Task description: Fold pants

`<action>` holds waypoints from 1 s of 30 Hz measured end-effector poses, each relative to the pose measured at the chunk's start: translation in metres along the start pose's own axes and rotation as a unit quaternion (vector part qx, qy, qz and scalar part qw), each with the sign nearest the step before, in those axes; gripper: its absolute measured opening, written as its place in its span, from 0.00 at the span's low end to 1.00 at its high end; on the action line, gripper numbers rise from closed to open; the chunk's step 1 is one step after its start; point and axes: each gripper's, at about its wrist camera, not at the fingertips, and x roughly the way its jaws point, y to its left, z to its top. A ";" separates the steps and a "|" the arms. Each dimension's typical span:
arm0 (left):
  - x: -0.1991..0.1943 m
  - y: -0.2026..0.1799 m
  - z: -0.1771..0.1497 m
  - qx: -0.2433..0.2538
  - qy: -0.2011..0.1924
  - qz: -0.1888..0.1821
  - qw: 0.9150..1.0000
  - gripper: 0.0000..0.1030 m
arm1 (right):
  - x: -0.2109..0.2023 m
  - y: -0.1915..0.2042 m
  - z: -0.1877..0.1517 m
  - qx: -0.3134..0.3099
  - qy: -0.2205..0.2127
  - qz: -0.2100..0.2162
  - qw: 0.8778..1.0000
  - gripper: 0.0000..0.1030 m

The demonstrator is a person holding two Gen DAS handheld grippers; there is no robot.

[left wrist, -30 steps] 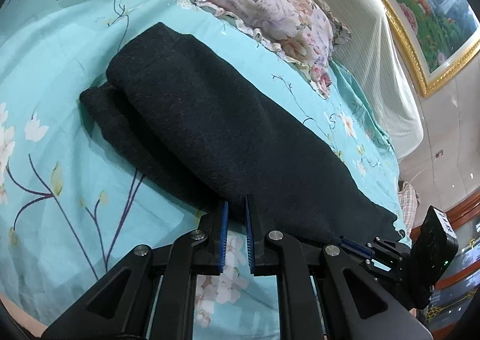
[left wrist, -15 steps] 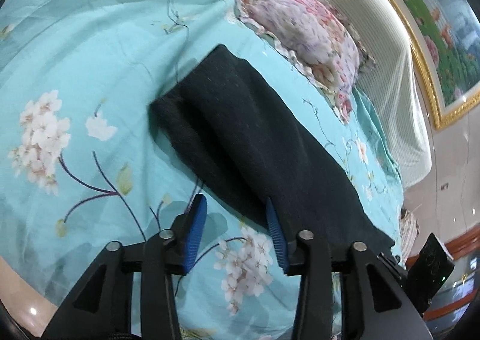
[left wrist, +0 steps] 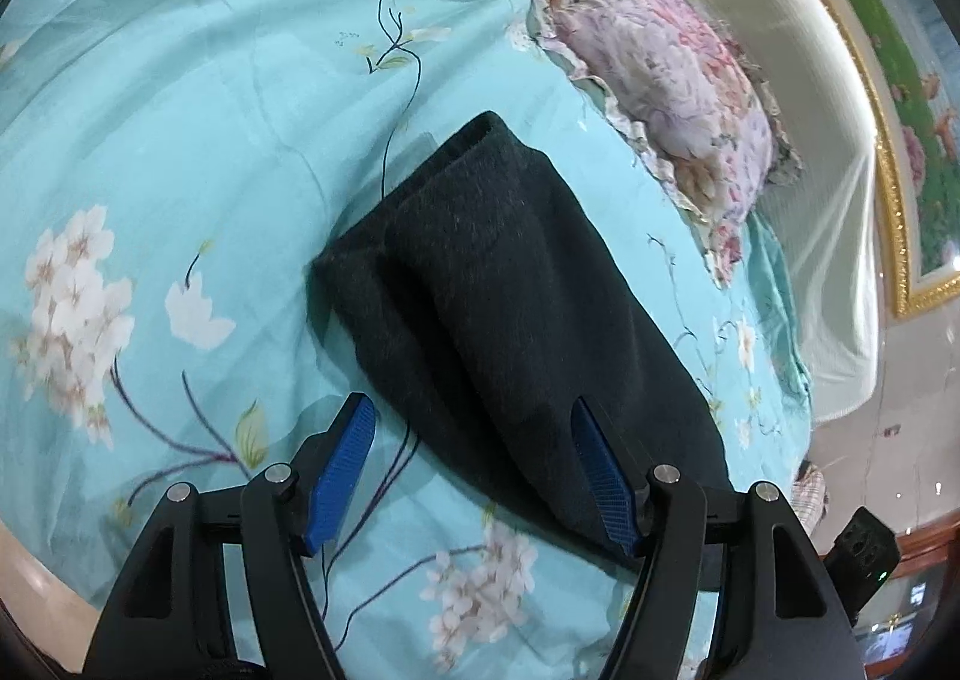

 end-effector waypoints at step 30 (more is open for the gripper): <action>0.031 -0.009 0.017 0.026 -0.003 0.028 0.999 0.61 | 0.117 -0.039 0.070 -0.090 0.177 0.001 0.980 0.43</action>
